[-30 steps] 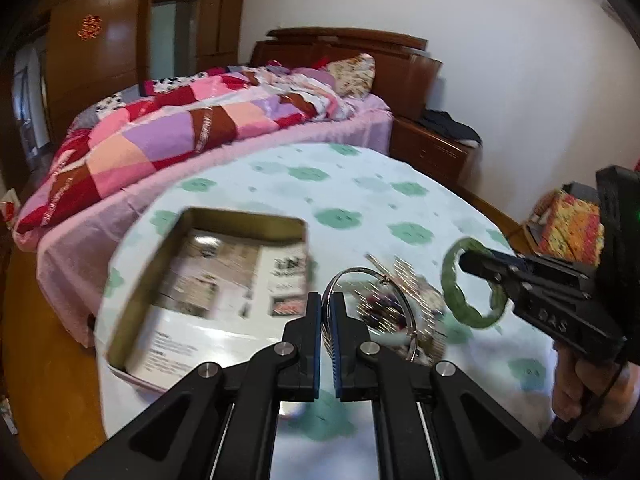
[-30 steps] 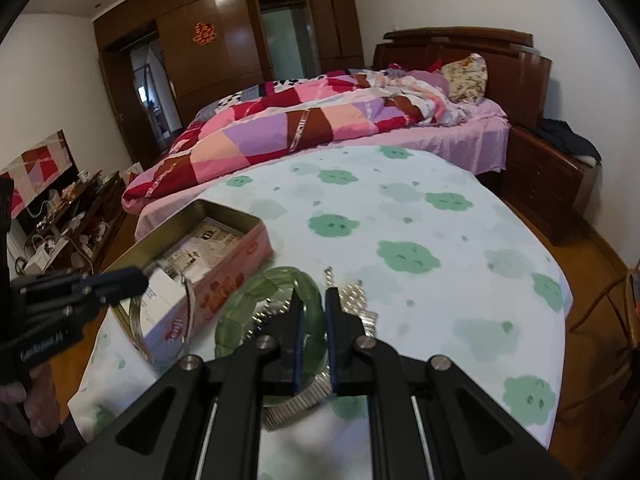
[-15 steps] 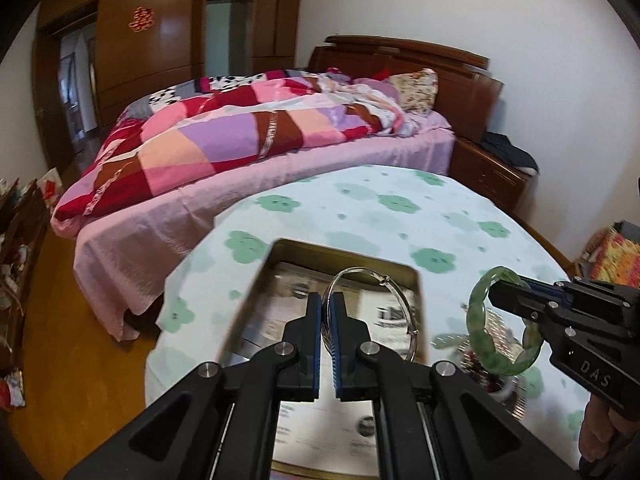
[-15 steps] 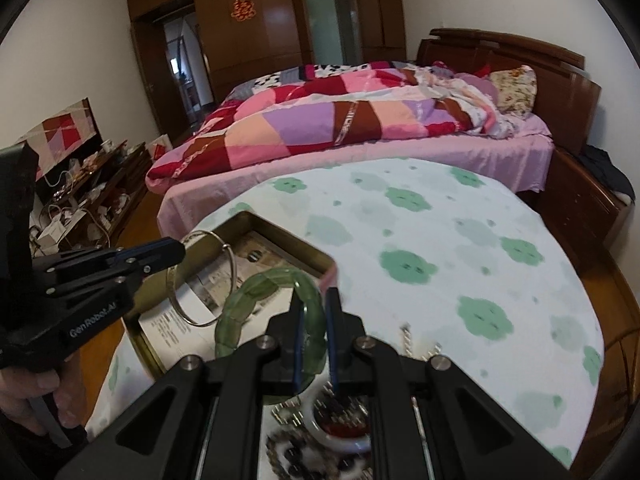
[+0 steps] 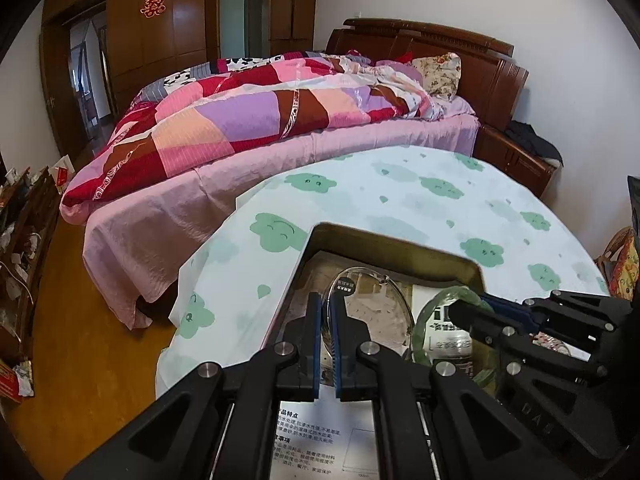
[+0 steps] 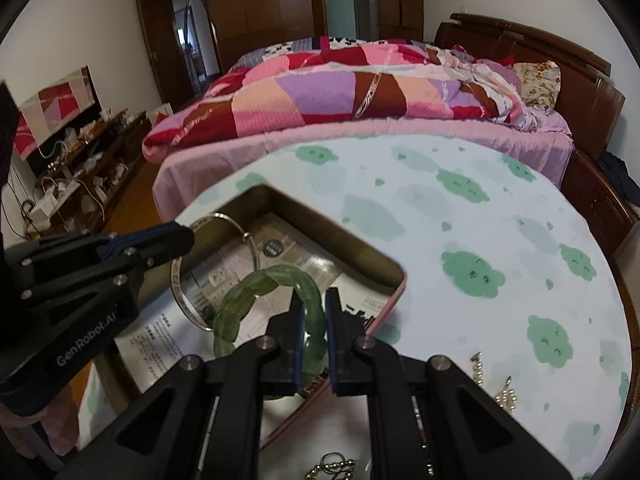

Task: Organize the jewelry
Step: 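Lower both bangles into the tin box and open both grippers, then move the right gripper to the pearl necklace and close on it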

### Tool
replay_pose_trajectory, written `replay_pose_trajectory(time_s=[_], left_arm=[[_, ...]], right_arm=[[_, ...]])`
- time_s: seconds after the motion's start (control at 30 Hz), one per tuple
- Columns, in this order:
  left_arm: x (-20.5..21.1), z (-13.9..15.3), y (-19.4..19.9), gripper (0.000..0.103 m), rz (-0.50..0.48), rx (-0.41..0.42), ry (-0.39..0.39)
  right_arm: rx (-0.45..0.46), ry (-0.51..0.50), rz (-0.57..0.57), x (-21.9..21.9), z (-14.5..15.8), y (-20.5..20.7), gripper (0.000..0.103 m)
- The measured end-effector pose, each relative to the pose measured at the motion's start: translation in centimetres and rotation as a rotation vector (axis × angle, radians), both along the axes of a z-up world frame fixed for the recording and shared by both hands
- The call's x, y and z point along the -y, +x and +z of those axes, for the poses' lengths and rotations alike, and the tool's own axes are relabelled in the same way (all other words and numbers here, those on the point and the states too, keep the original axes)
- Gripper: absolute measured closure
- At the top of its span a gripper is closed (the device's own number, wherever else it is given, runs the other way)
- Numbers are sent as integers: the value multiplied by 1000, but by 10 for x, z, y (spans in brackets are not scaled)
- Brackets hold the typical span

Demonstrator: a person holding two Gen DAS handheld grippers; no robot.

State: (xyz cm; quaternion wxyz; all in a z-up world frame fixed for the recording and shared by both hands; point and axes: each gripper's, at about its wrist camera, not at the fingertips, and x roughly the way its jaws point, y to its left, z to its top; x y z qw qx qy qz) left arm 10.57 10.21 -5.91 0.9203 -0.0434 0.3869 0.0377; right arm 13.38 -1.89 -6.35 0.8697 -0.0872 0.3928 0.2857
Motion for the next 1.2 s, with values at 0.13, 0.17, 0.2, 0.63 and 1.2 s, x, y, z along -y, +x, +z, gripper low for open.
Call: replay_pose_trajectory(time_s=[0.13,0.17,0.2,0.63,1.2], left_arm=[[0,-8,5,99,6,-23,11],[-1,-10,6,98,10,-28,13],[-1,-11,6,97,16,-28,14],[-2,-26,11,97,15,-74,14],[17,24,-43,27,22,124,-4]], right_arm=[[-37,-28,-2,-1,-10,2,91],[-33,-29,-1,-1,-10,0,91],[-29,-38,1,-3,-10,0,91],[-36,-69,-12,-9,-15,-18,88],[145,20,-128,65,32,-44,30]])
